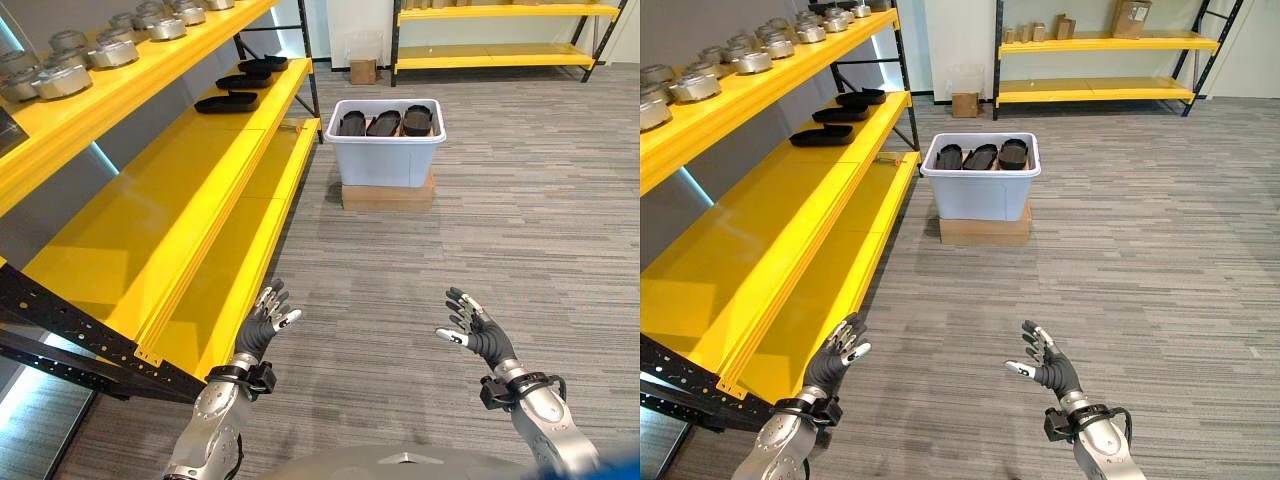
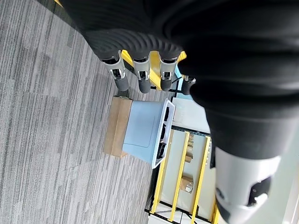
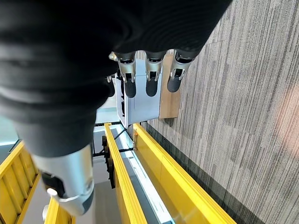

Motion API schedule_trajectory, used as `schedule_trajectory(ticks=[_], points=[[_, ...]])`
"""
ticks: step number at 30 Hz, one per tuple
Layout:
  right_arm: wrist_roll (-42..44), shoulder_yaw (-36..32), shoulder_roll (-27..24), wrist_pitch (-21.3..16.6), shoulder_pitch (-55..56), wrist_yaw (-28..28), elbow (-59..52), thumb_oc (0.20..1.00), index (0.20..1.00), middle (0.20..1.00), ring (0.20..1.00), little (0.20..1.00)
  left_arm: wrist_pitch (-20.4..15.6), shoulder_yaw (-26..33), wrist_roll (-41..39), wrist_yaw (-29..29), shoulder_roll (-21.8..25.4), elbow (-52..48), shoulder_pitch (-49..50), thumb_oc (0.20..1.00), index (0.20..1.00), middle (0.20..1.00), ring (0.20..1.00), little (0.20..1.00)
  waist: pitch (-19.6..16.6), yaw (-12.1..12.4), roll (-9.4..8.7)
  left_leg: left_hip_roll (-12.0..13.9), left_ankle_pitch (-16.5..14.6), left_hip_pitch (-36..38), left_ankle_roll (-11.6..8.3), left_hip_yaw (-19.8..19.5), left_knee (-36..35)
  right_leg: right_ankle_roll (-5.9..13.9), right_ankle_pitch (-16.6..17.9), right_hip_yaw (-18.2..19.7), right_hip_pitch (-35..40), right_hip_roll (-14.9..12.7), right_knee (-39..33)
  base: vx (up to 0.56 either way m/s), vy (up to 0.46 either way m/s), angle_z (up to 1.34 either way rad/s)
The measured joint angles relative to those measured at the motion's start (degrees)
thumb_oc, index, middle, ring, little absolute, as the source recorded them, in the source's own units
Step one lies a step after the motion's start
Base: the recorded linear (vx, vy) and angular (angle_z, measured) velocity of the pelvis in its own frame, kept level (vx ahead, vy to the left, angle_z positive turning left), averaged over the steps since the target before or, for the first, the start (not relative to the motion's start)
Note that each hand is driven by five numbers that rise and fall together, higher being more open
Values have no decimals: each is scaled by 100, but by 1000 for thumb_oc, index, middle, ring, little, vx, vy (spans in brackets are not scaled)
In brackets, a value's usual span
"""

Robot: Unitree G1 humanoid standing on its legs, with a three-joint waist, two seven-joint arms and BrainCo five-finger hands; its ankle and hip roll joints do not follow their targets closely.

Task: Move parts from the plastic box to the shelf.

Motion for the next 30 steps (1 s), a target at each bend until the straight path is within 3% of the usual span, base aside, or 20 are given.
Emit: schedule_trajectory(ticks=[16,22,29,30], points=[[339,54,1,117,-1,113,113,1000,1000,1000,1000,1000,1,-14,4,-2,4,0,-7,1000,1000,1000,1000,1000,8,0,-14,-1,-2,7,1,-9,4,26,-24,21,11,-1,12,-2,1,0],[352,97,1,118,-132,124,113,1000,1000,1000,1000,1000,0,-26,-54,4,6,2,-108,1000,1000,1000,1000,1000,144,8,-84,-23,-135,-256,19,-35,357,-5,-43,59,-157,-35,169,-4,50,0],[495,207,2,115,-350,140,116,1000,1000,1000,1000,1000,-15,-25,-59,10,34,8,-373,1000,1000,1000,1000,1000,436,-14,-212,-247,-702,-935,152,-106,1503,55,-631,150,-934,-298,1552,1,151,4],[497,159,44,109,-390,133,114,1000,1000,1000,1000,1000,-30,-25,-58,10,60,7,-458,1000,1000,1000,1000,1000,489,2,-233,-355,-883,-1150,283,-125,1871,94,-811,226,-1189,-431,2030,8,220,7]])
